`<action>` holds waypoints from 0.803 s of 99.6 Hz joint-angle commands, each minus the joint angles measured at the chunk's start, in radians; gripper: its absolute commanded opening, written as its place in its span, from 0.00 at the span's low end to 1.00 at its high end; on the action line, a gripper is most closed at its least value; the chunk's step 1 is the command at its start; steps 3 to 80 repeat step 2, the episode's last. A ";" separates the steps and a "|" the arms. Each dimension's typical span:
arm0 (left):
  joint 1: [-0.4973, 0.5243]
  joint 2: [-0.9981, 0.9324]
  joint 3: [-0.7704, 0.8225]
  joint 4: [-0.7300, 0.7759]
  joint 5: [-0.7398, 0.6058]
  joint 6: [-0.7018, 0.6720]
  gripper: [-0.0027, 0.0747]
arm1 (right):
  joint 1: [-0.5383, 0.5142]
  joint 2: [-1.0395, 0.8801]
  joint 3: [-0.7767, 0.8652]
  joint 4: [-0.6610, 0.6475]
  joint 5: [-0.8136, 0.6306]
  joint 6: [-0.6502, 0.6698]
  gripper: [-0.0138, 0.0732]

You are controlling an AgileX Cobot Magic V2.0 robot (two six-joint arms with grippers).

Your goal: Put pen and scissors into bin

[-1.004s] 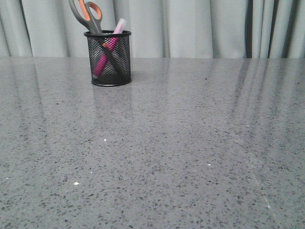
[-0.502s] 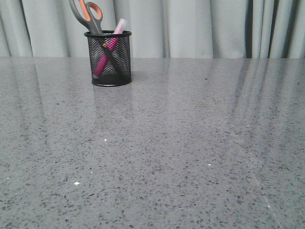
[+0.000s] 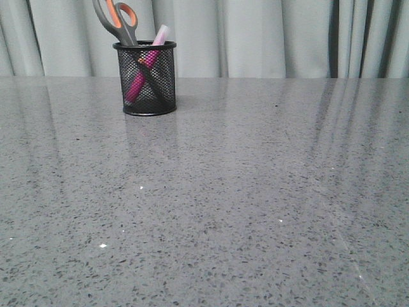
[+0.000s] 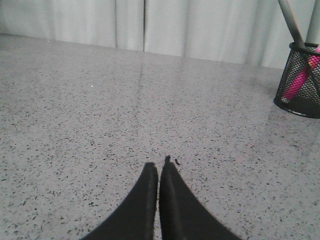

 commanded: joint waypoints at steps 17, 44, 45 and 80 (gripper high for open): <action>-0.008 -0.027 0.024 -0.011 -0.075 -0.010 0.01 | -0.006 -0.020 0.018 -0.012 -0.073 0.005 0.08; -0.008 -0.027 0.024 -0.011 -0.075 -0.010 0.01 | -0.006 -0.020 0.018 -0.012 -0.073 0.005 0.08; -0.008 -0.027 0.024 -0.011 -0.075 -0.010 0.01 | -0.006 -0.020 0.018 -0.012 -0.073 0.005 0.08; -0.008 -0.027 0.024 -0.011 -0.075 -0.010 0.01 | -0.006 -0.020 0.018 -0.012 -0.073 0.005 0.08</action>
